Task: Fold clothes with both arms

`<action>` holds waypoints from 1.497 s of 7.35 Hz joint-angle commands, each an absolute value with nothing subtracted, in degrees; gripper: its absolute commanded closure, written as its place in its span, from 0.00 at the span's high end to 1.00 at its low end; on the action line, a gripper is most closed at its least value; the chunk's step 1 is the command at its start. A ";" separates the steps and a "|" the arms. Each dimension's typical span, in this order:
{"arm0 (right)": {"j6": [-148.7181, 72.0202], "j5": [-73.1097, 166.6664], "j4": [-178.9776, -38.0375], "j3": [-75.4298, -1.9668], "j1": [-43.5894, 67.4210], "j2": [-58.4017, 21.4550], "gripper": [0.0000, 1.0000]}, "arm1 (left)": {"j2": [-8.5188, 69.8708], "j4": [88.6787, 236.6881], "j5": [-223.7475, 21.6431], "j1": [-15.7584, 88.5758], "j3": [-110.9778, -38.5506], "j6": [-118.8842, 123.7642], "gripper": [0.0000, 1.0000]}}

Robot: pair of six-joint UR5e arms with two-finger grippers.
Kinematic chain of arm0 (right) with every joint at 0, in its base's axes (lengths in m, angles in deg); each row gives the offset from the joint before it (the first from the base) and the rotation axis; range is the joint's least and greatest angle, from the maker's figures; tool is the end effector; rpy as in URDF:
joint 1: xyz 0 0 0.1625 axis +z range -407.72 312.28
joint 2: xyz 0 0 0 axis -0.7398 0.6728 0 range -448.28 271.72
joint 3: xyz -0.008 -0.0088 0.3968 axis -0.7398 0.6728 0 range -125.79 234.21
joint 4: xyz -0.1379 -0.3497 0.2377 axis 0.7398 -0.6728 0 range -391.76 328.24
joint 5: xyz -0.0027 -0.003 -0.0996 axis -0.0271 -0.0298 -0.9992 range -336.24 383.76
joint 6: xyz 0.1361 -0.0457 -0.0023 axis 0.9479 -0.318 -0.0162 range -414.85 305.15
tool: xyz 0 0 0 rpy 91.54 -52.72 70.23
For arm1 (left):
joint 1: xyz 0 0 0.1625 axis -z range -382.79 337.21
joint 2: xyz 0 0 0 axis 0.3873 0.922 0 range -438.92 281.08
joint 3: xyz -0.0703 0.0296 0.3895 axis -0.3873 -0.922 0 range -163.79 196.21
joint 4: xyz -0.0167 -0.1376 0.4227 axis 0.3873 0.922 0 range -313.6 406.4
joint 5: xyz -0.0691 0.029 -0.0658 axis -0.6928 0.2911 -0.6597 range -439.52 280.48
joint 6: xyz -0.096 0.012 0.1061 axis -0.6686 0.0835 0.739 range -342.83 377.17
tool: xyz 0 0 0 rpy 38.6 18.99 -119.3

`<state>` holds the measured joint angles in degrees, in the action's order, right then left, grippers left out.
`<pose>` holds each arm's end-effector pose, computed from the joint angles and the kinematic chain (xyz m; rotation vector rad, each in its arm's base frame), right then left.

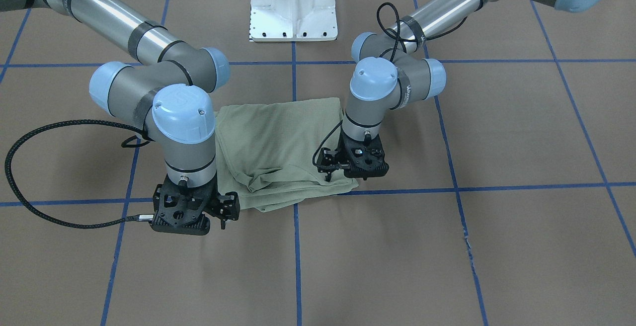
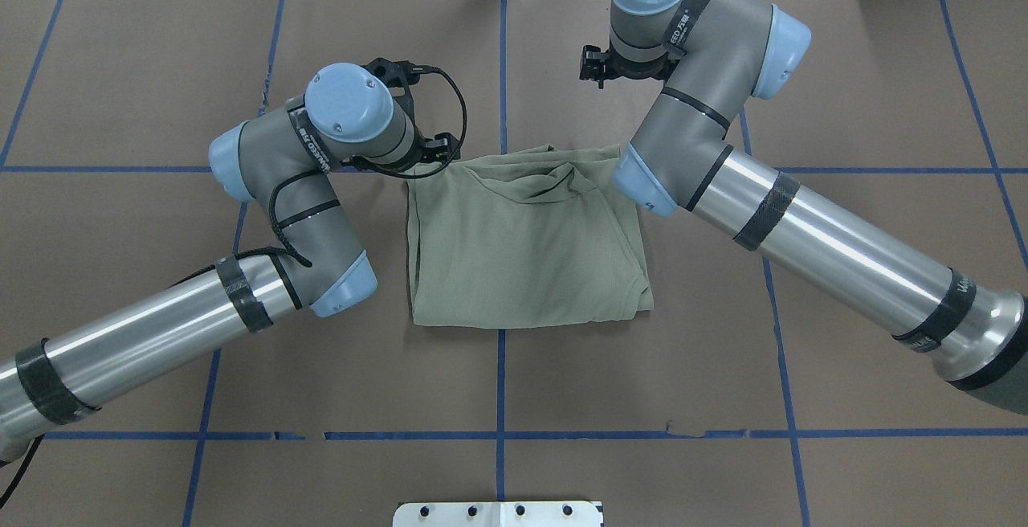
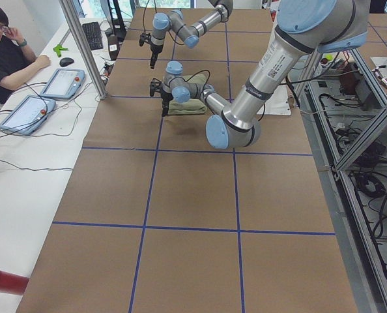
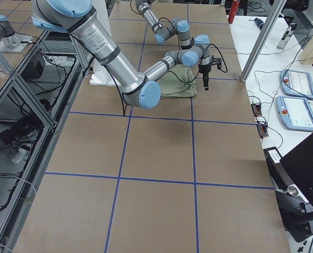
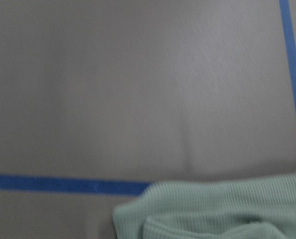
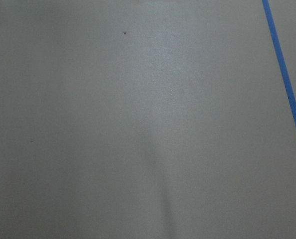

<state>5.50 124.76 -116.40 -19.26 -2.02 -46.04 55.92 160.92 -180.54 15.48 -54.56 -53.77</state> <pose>-0.4975 -0.6613 0.2631 0.2428 -0.6183 0.2083 0.5898 -0.6000 0.2744 0.2609 0.8531 -0.2286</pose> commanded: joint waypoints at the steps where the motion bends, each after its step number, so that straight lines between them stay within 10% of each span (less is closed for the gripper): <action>1: 5.44 124.74 -116.31 -19.27 -2.10 -45.74 1.00 | 58.01 161.10 -180.42 18.51 -49.90 -52.54 1.00; 5: -2.85 137.33 -117.28 -21.36 4.19 -42.17 1.00 | 55.32 159.79 -191.09 27.79 -54.77 -36.59 1.00; 8: -25.58 144.32 -123.30 -33.47 16.22 -28.19 1.00 | 41.61 151.81 -198.41 38.70 -71.47 -13.68 1.00; 11: -49.07 152.12 -131.08 -41.92 29.49 -14.25 1.00 | 30.45 151.08 -207.12 54.68 -73.27 13.73 1.00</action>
<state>-39.75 147.77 -129.73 -38.89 23.59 -21.13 35.28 151.50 -204.37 47.79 -72.77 1.33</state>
